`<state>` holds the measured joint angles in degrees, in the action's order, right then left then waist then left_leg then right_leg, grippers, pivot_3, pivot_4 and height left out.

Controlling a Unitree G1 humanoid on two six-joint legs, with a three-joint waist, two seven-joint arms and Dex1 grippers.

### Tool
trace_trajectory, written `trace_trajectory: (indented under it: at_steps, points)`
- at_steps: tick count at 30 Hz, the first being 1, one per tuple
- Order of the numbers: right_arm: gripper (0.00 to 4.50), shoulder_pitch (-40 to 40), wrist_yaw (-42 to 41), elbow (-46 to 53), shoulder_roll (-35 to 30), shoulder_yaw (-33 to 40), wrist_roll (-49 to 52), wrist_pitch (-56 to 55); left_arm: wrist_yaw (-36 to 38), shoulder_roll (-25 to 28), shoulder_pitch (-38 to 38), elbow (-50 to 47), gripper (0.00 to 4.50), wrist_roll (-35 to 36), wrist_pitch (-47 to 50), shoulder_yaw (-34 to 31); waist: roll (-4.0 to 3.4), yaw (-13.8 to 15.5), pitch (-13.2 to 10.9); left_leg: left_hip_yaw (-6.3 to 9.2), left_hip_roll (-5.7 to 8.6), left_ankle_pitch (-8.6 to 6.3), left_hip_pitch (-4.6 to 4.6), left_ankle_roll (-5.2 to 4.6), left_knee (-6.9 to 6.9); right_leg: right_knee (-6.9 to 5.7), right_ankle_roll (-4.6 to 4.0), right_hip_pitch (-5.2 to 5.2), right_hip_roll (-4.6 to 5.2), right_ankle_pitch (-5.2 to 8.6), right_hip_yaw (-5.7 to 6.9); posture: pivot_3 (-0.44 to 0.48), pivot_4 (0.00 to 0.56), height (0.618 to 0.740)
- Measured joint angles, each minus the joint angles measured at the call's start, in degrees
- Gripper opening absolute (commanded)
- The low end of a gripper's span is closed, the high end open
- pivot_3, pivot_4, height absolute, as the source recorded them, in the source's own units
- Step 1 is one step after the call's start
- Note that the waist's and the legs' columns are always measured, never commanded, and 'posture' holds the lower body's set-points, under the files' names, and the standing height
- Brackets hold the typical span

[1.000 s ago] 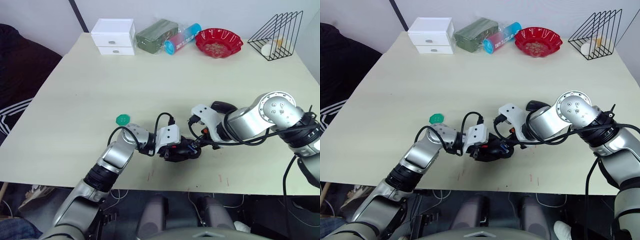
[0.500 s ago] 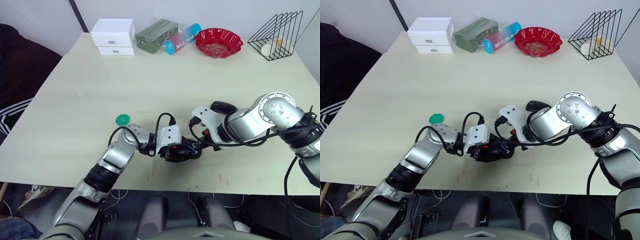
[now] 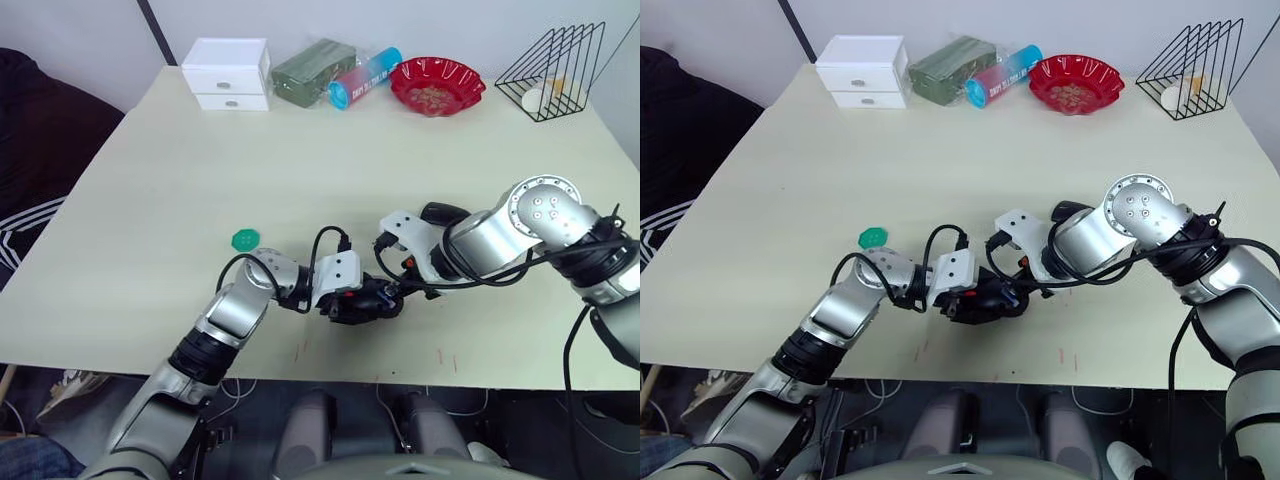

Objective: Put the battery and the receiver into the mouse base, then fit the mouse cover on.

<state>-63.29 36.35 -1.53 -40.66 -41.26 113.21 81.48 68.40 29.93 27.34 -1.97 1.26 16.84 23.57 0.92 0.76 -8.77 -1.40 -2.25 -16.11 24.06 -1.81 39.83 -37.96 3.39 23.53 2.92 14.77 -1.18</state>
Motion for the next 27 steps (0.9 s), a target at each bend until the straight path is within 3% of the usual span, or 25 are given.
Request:
trace_trajectory:
  at_steps: [27]
  points:
    - [0.0, -6.9, -0.7, -10.9, 5.5, -3.7, 0.0, 4.7, 0.1, -0.2, -0.2, 1.2, 3.04, 0.0, -1.3, -0.4, -0.05, -0.3, 0.1, 0.06, 0.0, 0.0, -0.03, 0.0, -0.01, -0.02, 0.0, -0.03, 0.02, 0.0, 0.07, 0.0, 0.15, 0.74]
